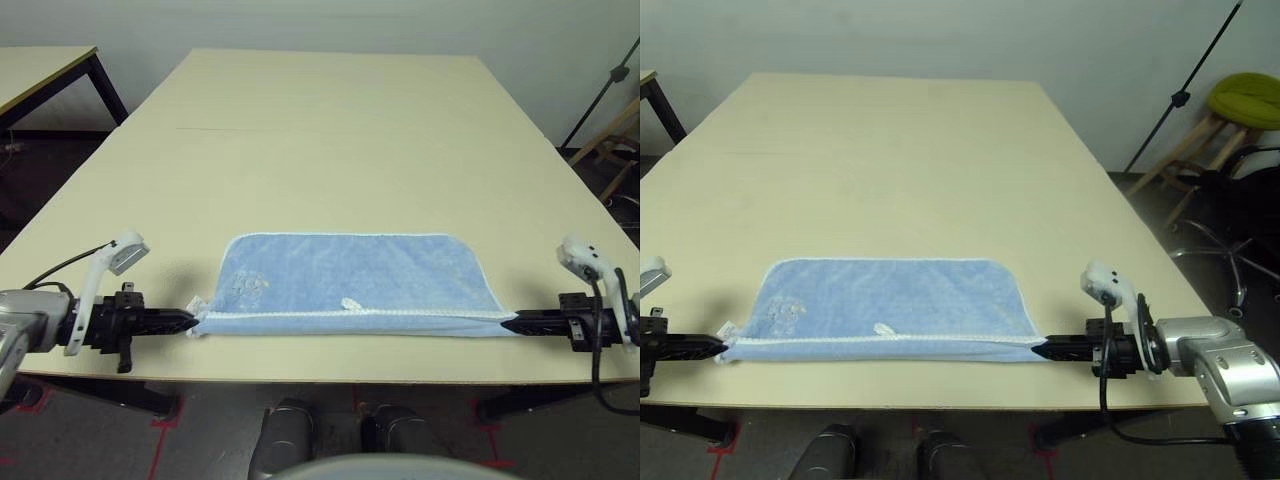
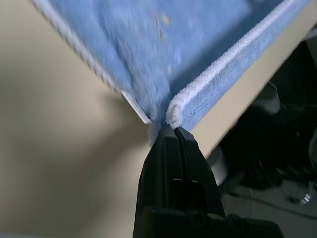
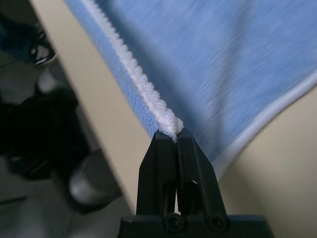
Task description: Fold the towel and set it aside.
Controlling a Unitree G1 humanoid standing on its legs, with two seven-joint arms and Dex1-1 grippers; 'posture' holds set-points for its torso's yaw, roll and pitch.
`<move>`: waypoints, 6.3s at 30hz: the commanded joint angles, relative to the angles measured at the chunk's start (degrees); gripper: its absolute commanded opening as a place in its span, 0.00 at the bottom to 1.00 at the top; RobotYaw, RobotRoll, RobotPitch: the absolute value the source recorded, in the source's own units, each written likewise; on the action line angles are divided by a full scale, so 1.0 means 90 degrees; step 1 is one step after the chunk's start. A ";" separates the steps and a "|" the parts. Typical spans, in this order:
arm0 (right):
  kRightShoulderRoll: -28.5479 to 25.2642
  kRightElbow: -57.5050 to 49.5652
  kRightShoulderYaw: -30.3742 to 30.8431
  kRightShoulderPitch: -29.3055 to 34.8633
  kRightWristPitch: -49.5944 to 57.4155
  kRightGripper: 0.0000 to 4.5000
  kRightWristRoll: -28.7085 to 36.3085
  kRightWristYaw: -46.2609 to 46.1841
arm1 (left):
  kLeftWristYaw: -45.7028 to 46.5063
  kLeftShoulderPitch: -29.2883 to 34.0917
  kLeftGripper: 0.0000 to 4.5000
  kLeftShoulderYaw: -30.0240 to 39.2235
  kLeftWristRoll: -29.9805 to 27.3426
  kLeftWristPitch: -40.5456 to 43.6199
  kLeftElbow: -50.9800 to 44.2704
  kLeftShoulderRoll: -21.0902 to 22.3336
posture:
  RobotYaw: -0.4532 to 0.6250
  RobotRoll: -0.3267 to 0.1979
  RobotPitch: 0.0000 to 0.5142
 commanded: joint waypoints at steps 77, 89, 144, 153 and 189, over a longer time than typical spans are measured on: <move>0.4588 -0.0796 -0.0183 0.0362 -0.2227 0.00 -0.0962 -0.5062 | 0.6452 0.0091 0.01 -0.1215 0.2686 -0.2364 -0.1445 -0.5218 | 0.52 0.62 0.16; 0.4181 -0.0226 -0.0378 0.0390 -0.2175 0.00 -0.1261 -0.5344 | 0.6314 0.0376 0.01 -0.0685 0.2768 -0.3261 -0.0279 -0.4815 | 0.53 0.62 0.17; 0.4175 -0.2028 -0.2065 0.1677 0.1597 0.91 0.6836 -1.0281 | 0.1054 -0.1001 1.00 0.0348 -0.0201 -0.3533 0.0066 -0.2495 | 0.52 0.62 0.22; 0.4223 -0.1202 -0.2088 0.1485 0.1509 0.17 0.6196 -0.9539 | -0.0122 -0.0408 1.00 0.0325 -0.0398 -0.3546 -0.0065 -0.2024 | 0.53 0.62 0.20; 0.2617 -0.2920 -0.1209 0.0411 0.2474 0.01 0.6793 -0.8934 | -0.0176 -0.1122 1.00 -0.0192 0.0143 -0.3805 0.0563 -0.2207 | 0.51 0.62 0.21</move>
